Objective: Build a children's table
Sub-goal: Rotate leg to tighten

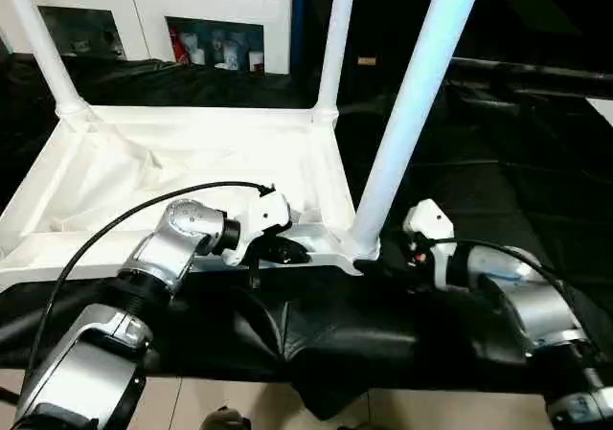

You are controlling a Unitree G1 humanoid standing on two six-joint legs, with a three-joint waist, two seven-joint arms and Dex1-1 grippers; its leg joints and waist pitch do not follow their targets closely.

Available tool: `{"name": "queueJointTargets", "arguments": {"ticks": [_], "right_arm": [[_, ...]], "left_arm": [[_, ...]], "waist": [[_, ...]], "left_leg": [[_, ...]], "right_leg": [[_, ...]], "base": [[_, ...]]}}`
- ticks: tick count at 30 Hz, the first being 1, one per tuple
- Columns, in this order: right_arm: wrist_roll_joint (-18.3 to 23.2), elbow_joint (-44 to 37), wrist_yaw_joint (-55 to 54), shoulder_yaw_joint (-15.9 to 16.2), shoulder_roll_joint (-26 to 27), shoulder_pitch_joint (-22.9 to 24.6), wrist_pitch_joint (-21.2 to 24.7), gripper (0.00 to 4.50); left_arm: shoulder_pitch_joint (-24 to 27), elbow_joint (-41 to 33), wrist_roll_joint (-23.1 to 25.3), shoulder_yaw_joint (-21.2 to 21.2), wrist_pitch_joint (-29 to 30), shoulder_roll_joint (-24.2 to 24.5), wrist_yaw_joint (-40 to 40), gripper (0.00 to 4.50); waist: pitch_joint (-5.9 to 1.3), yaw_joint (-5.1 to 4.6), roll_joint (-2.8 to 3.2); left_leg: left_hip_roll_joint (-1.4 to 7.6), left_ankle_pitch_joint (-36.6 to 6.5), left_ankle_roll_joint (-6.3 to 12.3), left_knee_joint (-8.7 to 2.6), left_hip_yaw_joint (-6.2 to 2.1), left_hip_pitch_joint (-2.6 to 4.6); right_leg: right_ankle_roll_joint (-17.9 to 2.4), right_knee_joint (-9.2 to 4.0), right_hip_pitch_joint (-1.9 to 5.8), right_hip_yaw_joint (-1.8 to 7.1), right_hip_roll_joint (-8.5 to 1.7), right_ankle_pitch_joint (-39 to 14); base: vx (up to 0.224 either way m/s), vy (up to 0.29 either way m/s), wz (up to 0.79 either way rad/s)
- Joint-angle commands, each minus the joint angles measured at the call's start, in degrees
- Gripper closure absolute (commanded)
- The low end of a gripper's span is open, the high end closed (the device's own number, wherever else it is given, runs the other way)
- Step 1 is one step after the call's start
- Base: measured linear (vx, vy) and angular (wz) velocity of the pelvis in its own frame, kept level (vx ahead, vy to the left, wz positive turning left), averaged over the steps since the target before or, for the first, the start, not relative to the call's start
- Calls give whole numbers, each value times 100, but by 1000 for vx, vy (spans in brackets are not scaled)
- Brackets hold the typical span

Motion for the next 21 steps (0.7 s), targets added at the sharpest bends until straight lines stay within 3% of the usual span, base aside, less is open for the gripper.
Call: {"name": "queueJointTargets", "arguments": {"ticks": [1,3,10,18,19,21], "right_arm": [[-92,212,-167,-72,63,-244,-108,89],[-47,257,-131,-101,85,-270,-97,89],[78,401,-35,-153,118,-323,-148,161],[51,624,-10,-118,184,-339,-249,174],[24,804,-345,-203,303,-366,-270,174],[-15,1077,-841,-340,475,-423,-269,175]], "left_arm": [[161,37,153,-207,107,-108,66,447],[164,30,158,-202,112,-113,72,447],[215,-22,139,-127,130,-109,66,450],[287,-90,102,-21,188,-128,145,450],[278,-52,99,85,233,-203,427,450],[229,39,153,170,292,-326,807,450]], "waist": [[-361,-27,3],[-353,-22,-1],[-359,-9,-22],[-356,-26,-41],[-353,-37,-69],[-339,-62,-70]], "left_leg": [[221,-1175,53,-403,-135,45],[223,-1170,55,-406,-134,50],[227,-1101,104,-408,-126,42],[224,-1085,120,-410,-125,33],[228,-1088,119,-414,-126,32],[225,-1176,63,-417,-127,42]], "right_leg": [[-959,-517,267,315,-529,-1673],[-903,-536,269,320,-528,-1765],[-907,-517,275,324,-530,-1628],[-866,-525,267,323,-528,-1739],[-856,-525,260,320,-525,-1778],[-847,-553,234,314,-540,-2009]], "base": [[0,0,0],[0,0,0],[0,0,0],[0,0,0],[0,0,0],[0,0,0]]}}
